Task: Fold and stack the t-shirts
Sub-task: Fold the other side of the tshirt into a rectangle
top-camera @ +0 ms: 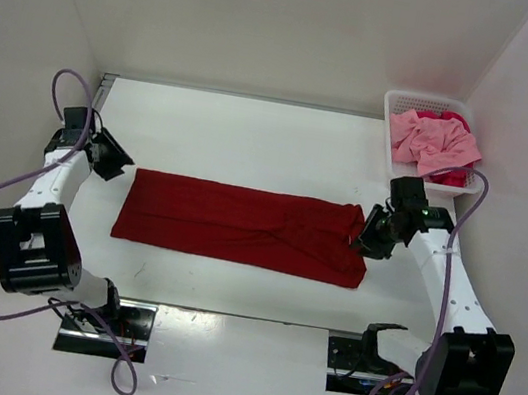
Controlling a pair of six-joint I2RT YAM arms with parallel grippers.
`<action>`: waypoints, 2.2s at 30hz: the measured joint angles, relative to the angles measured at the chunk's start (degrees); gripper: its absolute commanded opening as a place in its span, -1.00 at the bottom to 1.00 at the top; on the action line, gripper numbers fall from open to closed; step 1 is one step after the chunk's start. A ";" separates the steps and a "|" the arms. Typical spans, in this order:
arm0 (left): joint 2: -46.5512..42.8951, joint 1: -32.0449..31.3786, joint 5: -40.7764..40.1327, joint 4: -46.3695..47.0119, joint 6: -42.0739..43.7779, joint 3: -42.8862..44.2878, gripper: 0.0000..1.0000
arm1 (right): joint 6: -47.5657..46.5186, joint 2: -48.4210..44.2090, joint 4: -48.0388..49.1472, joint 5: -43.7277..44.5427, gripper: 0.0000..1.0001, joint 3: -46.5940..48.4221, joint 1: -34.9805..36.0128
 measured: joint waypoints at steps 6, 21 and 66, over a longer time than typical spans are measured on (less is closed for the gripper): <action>-1.07 -5.09 0.98 3.50 -0.59 -0.44 -0.20 | 1.22 5.16 5.31 -0.42 -0.99 2.16 6.16; 13.31 -16.22 5.05 8.76 -0.39 -0.76 -0.31 | 1.29 36.26 28.68 4.11 -0.71 17.49 19.56; 12.48 -23.02 9.62 11.28 -1.92 2.51 -0.31 | 0.39 23.41 23.82 -8.94 -1.00 8.17 19.87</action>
